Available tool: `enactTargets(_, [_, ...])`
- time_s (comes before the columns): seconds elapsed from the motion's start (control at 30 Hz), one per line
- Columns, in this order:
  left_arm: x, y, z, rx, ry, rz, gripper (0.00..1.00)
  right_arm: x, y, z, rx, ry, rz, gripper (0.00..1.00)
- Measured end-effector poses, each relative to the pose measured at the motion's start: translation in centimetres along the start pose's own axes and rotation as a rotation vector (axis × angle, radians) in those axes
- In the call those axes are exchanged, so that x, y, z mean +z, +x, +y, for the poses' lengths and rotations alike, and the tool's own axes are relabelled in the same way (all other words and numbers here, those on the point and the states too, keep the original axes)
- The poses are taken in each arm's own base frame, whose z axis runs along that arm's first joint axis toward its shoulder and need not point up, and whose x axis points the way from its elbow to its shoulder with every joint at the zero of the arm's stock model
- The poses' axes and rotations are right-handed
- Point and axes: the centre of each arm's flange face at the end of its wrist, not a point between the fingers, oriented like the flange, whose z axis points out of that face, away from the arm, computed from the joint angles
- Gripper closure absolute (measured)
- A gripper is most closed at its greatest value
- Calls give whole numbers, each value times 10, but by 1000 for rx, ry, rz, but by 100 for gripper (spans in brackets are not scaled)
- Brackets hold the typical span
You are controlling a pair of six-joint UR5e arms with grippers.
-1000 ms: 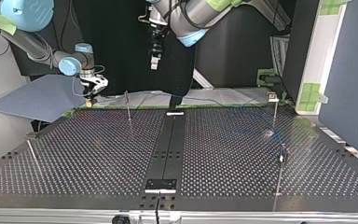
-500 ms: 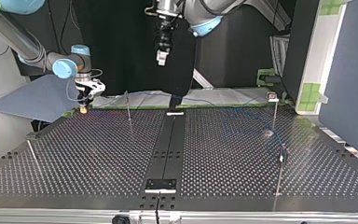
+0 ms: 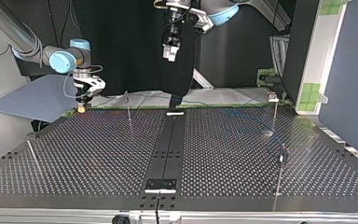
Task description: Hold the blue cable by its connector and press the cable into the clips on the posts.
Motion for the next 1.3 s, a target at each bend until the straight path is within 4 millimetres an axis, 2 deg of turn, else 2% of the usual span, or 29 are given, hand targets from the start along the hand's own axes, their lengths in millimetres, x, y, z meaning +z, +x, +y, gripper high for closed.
enactTargets(0.17, [-9, -4, 9, -15, 4, -22, 0, -4, 20, -7, -5, 12, 30, 100])
enactTargets(0.3, [-12, -7, 12, -18, 7, -34, 0, -4, 27, -10, -9, 19, 43, 100])
enactTargets(1.3, [-13, -8, 13, -19, 7, -38, 0, -4, 29, -11, -10, 20, 46, 100])
